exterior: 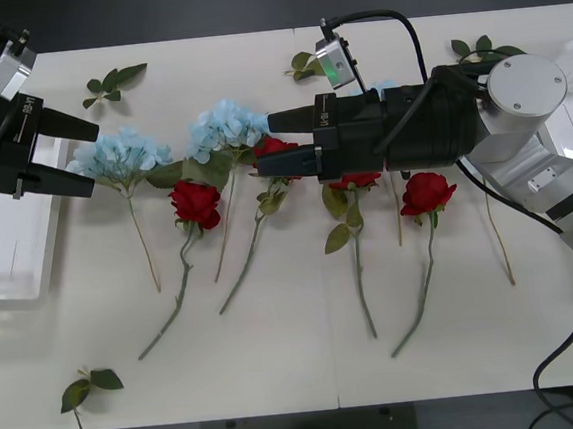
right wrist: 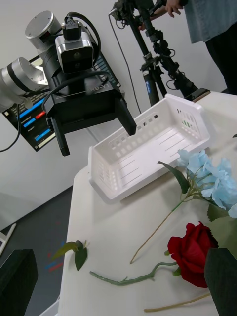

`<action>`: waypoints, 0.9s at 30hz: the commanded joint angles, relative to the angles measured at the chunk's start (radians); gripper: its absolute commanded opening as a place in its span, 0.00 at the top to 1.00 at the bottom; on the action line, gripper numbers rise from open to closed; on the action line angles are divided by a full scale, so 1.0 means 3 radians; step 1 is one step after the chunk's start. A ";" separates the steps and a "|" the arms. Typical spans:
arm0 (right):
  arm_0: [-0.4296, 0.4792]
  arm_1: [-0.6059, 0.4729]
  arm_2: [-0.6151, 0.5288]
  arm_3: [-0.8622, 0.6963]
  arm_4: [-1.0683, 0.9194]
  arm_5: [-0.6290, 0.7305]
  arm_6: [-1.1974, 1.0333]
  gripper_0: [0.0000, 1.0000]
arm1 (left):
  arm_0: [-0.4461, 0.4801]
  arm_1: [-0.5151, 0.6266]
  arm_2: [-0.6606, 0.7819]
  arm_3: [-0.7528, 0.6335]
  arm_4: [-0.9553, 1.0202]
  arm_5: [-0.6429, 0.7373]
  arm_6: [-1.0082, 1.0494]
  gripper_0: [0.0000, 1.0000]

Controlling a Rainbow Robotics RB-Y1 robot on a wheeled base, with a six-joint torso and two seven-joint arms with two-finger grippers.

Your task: Put the red flowers into the right box and the blue flowers into the left box

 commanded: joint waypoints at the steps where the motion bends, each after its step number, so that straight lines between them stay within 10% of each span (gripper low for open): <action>1: -0.0053 0.0065 -0.0015 -0.0054 -0.0030 -0.0005 0.0063 0.00 | -0.0137 0.0111 0.0055 -0.0027 -0.0009 0.0026 -0.0052 0.00; 27: -0.0053 0.0065 -0.0015 -0.0054 -0.0030 -0.0005 0.0063 0.00 | -0.0137 0.0111 0.0055 -0.0027 -0.0009 0.0026 -0.0052 0.00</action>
